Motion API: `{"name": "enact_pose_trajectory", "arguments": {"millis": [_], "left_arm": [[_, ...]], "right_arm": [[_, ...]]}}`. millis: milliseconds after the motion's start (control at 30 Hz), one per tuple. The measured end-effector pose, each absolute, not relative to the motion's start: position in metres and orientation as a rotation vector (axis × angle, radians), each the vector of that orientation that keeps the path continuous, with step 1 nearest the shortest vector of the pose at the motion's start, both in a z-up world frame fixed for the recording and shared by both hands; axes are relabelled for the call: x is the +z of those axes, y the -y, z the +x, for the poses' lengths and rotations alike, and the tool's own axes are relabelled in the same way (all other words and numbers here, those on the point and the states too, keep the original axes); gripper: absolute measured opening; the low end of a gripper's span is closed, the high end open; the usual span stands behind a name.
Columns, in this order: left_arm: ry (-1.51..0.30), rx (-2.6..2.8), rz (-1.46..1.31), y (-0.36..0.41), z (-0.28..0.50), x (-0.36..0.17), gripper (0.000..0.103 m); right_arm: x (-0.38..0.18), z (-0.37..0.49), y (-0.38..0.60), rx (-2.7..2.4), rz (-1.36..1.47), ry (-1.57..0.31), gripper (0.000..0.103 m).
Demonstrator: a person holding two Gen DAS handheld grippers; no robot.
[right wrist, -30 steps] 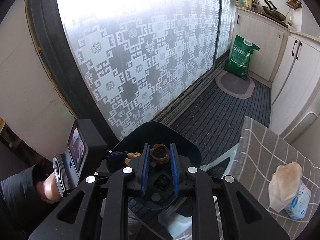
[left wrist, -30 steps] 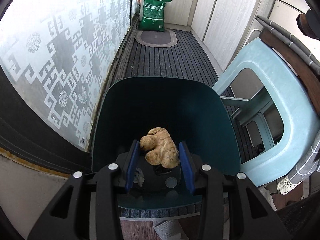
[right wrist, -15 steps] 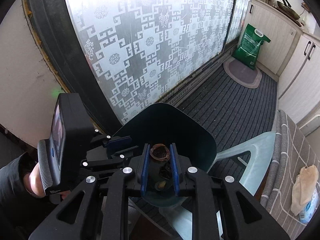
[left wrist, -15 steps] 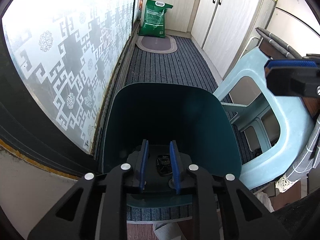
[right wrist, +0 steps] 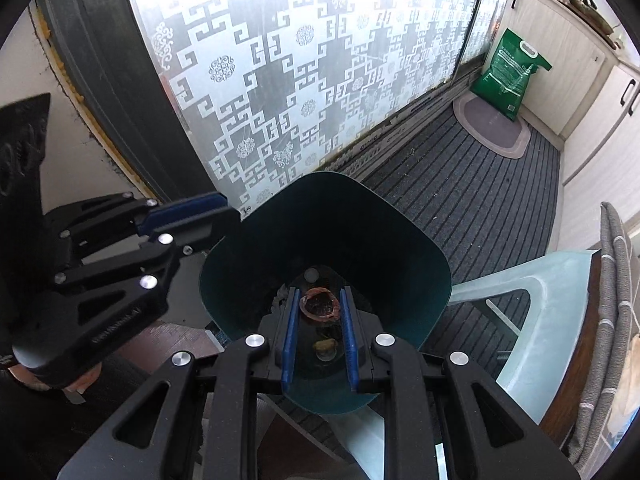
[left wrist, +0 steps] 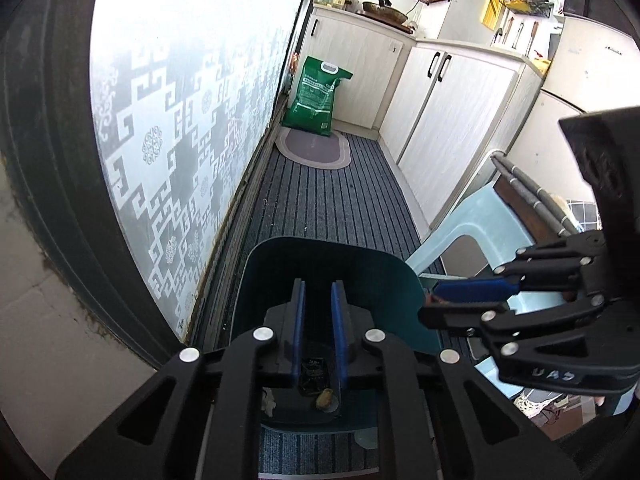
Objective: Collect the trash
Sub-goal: 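Open the right gripper over the bin to drop the brown shell, then move both tools back over the table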
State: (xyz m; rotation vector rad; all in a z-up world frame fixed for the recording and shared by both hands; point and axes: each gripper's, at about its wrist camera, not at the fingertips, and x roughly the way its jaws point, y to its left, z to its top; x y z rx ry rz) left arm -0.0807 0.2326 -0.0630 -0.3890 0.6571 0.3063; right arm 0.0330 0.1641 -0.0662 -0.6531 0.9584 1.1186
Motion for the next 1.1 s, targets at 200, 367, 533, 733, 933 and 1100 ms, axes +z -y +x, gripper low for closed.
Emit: {"name": "enact_pose_trajectory", "arguments": {"millis": [200,367,533,733,933,1100], "left_arm": [[-0.574,0.282,-0.401,-0.232,-0.087,-0.047,0.014],[-0.500,0.257,-0.391,-0.229,-0.093,-0.036,0.014],[-0.449,0.253,-0.404,-0.228,-0.099,-0.022,0.014],[-0.365,0.239,-0.415,-0.221,-0.108,-0.004,0.014],[-0.323,0.232,-0.395,-0.212,-0.104,0.011,0.014],[-0.298,0.220,-0.379,-0.203,-0.098,0.021,0.014]], "right_arm": [[-0.090,0.028,-0.172,1.104,-0.709,-1.001,0.020],[-0.103,0.028,-0.173,1.096,-0.717,-1.040,0.021],[-0.104,0.030,-0.170,1.101,-0.694,-1.064,0.026],[-0.089,0.032,-0.163,1.122,-0.653,-1.019,0.026],[-0.052,0.032,-0.147,1.152,-0.560,-0.909,0.026],[-0.021,0.037,-0.128,1.152,-0.501,-0.799,0.026]]}}
